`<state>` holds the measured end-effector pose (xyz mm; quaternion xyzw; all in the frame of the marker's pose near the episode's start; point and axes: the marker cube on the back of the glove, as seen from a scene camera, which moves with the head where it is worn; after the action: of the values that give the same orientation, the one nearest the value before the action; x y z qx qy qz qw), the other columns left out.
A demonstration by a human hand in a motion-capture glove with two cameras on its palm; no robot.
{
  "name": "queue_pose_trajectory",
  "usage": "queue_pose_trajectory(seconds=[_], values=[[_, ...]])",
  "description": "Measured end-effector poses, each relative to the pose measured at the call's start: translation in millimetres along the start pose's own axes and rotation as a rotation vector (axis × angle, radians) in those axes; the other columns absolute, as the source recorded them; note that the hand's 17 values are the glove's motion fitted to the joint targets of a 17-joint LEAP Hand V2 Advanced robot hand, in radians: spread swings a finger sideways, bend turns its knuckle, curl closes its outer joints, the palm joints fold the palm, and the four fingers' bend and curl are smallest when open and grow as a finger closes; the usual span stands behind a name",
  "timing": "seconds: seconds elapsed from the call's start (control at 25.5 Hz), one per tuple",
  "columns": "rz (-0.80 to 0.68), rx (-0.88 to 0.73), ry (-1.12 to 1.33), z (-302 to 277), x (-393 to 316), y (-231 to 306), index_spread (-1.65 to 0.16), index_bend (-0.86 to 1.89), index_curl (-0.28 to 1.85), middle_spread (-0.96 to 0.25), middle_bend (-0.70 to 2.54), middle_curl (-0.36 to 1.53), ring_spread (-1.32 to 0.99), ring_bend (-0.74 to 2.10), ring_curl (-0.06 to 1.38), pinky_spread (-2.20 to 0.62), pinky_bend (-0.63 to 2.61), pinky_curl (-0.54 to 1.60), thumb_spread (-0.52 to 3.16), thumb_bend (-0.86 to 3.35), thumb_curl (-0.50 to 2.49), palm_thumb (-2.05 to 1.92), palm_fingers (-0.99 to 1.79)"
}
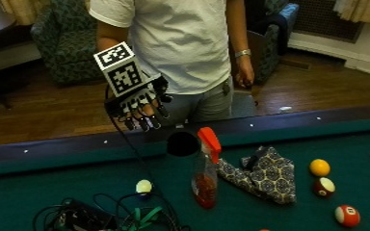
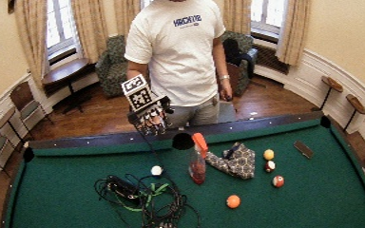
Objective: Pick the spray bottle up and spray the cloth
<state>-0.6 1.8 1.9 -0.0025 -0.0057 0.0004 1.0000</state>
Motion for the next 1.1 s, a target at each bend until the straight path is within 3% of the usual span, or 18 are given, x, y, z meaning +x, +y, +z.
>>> queue_pose_trajectory(seconds=[0.43,0.78,1.1], values=[[-0.013,-0.016,-0.036,10,-8,7,-0.36,0.17,0.17,-0.06,0.22,0.16,-0.03,0.31,0.16,0.19,0.42,0.21,0.89,0.18,0.13,0.37,0.47],[0.007,-0.012,-0.065,22,-1,2,-0.39,0.15,0.21,-0.06,0.20,0.22,-0.04,0.31,0.20,0.22,0.41,0.24,1.05,0.13,0.17,0.39,0.46],[0.009,0.034,-0.259,39,3,-1,-0.40,0.16,0.24,-0.07,0.20,0.25,-0.06,0.33,0.23,0.22,0.33,0.25,1.10,0.10,0.20,0.44,0.44]])
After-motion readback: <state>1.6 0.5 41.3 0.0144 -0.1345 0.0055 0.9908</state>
